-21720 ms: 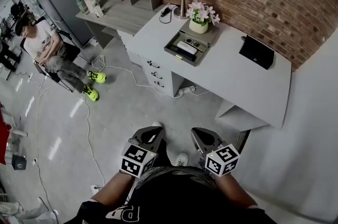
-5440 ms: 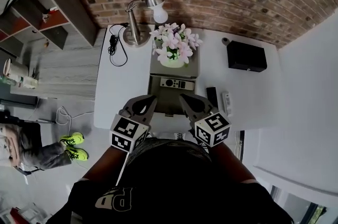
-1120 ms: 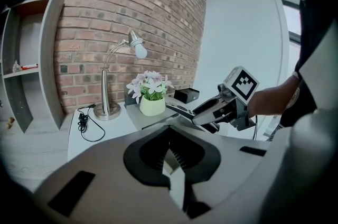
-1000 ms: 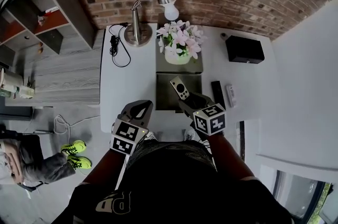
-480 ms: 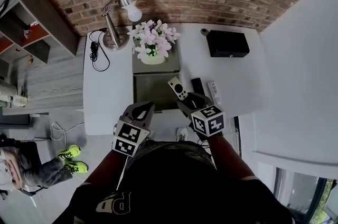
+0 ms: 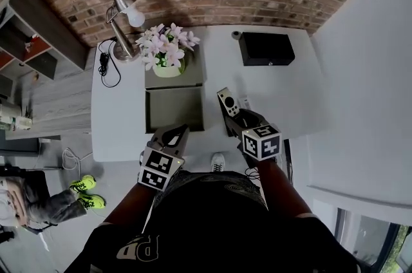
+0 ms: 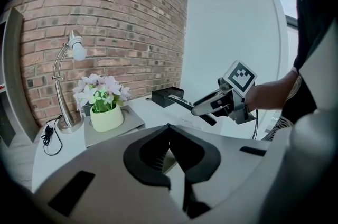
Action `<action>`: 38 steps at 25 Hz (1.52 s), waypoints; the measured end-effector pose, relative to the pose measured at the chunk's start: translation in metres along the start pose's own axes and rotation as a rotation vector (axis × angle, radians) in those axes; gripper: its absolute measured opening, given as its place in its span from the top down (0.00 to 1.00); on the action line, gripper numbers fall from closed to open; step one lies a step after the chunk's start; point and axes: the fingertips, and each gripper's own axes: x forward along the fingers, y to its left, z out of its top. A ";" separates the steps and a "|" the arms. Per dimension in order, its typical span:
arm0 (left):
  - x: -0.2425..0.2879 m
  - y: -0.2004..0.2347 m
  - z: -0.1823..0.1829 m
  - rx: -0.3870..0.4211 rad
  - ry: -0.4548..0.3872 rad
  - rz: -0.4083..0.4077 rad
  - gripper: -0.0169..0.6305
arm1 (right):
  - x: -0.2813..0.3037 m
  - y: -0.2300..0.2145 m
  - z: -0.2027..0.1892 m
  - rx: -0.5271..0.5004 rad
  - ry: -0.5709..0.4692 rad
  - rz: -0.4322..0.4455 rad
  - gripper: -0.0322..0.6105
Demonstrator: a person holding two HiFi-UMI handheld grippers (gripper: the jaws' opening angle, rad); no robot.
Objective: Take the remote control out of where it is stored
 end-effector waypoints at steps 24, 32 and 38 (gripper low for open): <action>0.039 -0.052 0.017 -0.056 -0.026 0.132 0.96 | 0.032 -0.215 -0.089 0.132 0.251 -0.325 0.62; 0.027 -0.054 0.010 -0.073 -0.015 0.171 0.96 | 0.045 -0.219 -0.092 0.139 0.287 -0.349 0.62; 0.017 -0.052 0.006 -0.078 -0.009 0.190 0.96 | 0.042 -0.214 -0.087 0.101 0.292 -0.318 0.62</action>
